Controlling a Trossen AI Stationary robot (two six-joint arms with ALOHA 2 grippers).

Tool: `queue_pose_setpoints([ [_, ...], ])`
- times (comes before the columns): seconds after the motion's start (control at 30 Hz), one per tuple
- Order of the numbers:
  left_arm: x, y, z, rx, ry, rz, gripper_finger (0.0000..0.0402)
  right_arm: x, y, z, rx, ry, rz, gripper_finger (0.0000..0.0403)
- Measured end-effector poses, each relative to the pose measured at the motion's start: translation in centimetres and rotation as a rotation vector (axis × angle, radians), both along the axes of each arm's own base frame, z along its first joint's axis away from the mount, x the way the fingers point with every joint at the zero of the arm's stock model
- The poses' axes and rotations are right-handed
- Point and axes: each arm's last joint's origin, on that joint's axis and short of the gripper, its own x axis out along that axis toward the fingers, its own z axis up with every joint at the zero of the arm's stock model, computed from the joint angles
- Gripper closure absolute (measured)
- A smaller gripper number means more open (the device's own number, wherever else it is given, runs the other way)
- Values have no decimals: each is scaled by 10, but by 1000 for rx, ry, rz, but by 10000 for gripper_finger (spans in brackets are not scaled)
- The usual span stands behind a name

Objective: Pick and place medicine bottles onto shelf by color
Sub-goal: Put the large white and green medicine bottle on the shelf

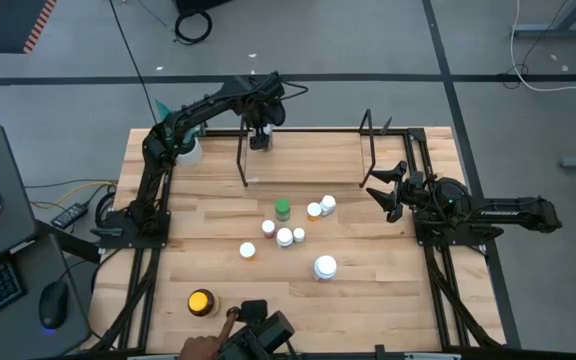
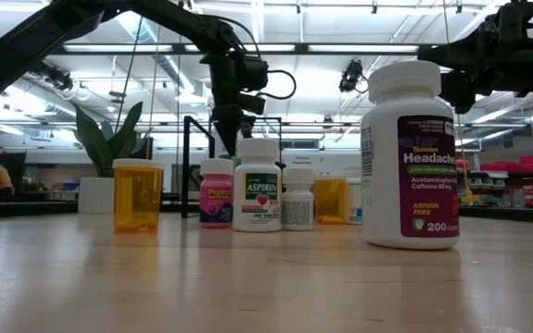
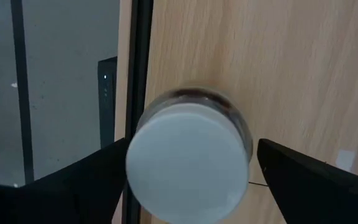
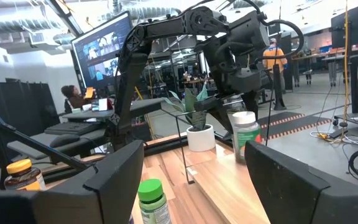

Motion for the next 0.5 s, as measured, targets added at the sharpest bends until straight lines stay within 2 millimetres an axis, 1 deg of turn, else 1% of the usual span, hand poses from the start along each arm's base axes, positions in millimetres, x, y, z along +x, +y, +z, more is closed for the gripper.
queue_pose_setpoints([
  [0.33, 2, -4, 0, 32, 34, -1, 41, 0, 0, 0, 0, 1, 0, 114],
  [0.5, 3, -9, 8, 72, 39, -11, 40, 0, 0, 0, 0, 0, 0, 114],
])
